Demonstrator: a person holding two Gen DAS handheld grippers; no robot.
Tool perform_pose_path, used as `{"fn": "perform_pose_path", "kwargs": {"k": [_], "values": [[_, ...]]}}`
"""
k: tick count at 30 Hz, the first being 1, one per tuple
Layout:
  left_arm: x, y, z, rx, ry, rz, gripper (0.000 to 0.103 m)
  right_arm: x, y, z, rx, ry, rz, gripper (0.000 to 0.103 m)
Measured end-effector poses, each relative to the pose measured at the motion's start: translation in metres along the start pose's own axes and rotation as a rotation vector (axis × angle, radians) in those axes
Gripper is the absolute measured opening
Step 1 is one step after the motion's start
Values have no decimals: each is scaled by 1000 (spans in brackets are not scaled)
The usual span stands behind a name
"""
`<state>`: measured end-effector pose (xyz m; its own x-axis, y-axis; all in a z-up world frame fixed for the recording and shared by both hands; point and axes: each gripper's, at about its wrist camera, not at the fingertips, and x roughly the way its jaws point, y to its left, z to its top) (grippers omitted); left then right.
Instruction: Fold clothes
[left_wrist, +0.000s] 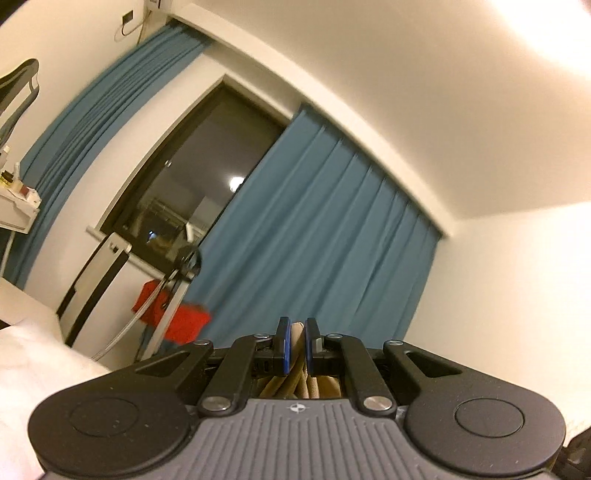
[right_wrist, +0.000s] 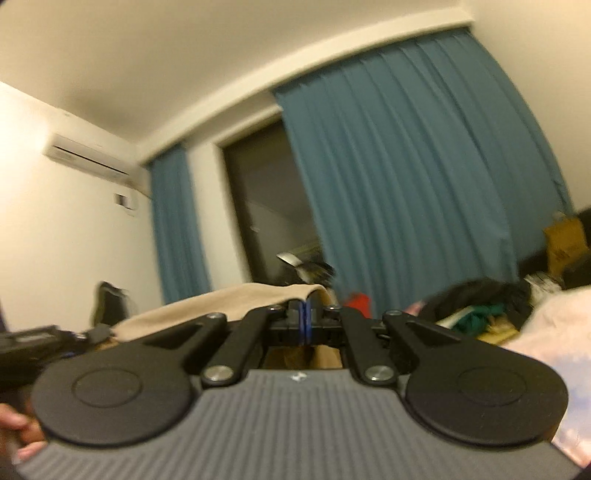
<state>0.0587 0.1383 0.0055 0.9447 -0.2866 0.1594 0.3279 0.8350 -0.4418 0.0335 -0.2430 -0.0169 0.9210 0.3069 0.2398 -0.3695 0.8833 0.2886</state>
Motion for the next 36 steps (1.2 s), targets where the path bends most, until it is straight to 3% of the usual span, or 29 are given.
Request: {"fn": "perform_pose_path", "kwargs": {"k": [4, 8, 11, 14, 17, 23, 27, 29, 31, 36], "values": [[-6, -1, 12, -10, -17, -17, 1, -5, -14, 6, 104, 108, 17, 5], [41, 16, -5, -24, 204, 50, 1, 30, -60, -43, 296, 387, -48, 5], [69, 19, -33, 74, 339, 109, 2, 64, -85, -99, 337, 609, -143, 5], [78, 8, -56, 140, 484, 76, 2, 94, -110, -151, 417, 789, -228, 5], [69, -15, -80, 231, 584, -7, 9, 101, -127, -174, 483, 819, -253, 5], [46, -75, -156, 356, 796, -193, 14, 86, -135, -164, 540, 790, -241, 5], [46, -87, -212, 421, 949, -250, 24, 83, -140, -167, 592, 796, -251, 6], [42, -88, -231, 472, 988, -238, 46, 78, -142, -166, 614, 798, -258, 6], [38, -91, -248, 530, 1018, -214, 53, 76, -143, -167, 618, 801, -264, 6], [42, -91, -268, 632, 1017, -140, 49, 74, -135, -163, 524, 805, -279, 6]]}}
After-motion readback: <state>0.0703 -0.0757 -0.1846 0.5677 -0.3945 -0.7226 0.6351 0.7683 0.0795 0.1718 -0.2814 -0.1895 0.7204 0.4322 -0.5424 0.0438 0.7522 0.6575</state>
